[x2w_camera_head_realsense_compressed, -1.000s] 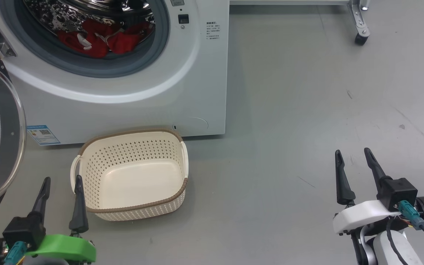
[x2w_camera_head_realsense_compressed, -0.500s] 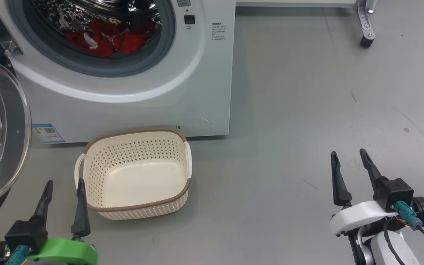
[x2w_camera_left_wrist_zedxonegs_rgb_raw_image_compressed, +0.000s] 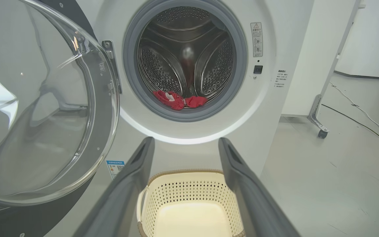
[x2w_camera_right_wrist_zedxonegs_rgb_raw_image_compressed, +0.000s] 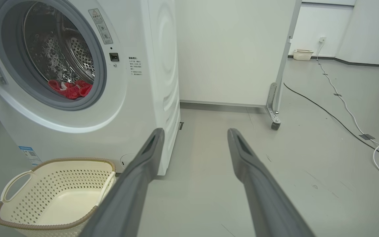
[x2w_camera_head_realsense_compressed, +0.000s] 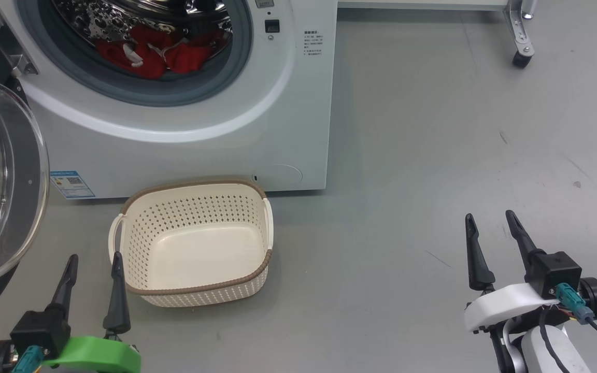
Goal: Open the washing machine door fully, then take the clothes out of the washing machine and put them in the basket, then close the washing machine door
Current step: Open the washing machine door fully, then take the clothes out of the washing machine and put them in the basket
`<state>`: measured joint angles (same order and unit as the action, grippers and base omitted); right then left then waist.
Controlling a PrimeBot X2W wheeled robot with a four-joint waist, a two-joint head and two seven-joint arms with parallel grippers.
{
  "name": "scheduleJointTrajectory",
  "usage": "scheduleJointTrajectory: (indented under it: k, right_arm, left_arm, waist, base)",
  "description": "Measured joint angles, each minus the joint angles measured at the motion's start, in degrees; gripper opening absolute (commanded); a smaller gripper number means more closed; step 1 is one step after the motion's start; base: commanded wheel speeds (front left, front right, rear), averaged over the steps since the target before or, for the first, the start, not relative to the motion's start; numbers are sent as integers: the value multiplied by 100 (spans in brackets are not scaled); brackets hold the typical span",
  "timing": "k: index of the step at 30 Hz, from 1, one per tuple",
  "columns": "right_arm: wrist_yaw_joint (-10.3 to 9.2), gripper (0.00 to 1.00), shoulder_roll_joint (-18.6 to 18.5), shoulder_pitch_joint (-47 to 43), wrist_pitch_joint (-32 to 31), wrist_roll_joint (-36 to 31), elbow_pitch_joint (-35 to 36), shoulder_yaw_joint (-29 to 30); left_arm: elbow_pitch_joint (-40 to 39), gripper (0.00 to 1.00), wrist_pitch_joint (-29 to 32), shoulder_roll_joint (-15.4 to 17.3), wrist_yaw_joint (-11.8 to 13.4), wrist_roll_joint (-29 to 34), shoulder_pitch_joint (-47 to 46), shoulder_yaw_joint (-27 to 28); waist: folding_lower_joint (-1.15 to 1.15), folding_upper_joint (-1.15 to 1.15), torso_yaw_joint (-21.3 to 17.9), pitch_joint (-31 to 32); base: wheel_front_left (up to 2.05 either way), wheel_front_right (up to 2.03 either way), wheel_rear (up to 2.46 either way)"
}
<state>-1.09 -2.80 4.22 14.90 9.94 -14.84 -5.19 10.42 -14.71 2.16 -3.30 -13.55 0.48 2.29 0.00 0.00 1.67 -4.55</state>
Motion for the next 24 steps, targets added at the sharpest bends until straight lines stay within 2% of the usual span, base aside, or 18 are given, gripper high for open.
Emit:
scheduleJointTrajectory:
  k: [12,24]
  right_arm:
    - [46,100,3,-1,0,-1,-60,-31]
    - [53,100,13,-1,0,-1,-87,-60]
  left_arm:
    - [4,100,0,1,25,-107,26,-46]
    - [7,100,0,1,58,-149,89,-55]
  waist:
    - [0,0,55,26]
    - [0,0,110,-4]
  base:
    - [32,-32,0]
    - [83,-83,0]
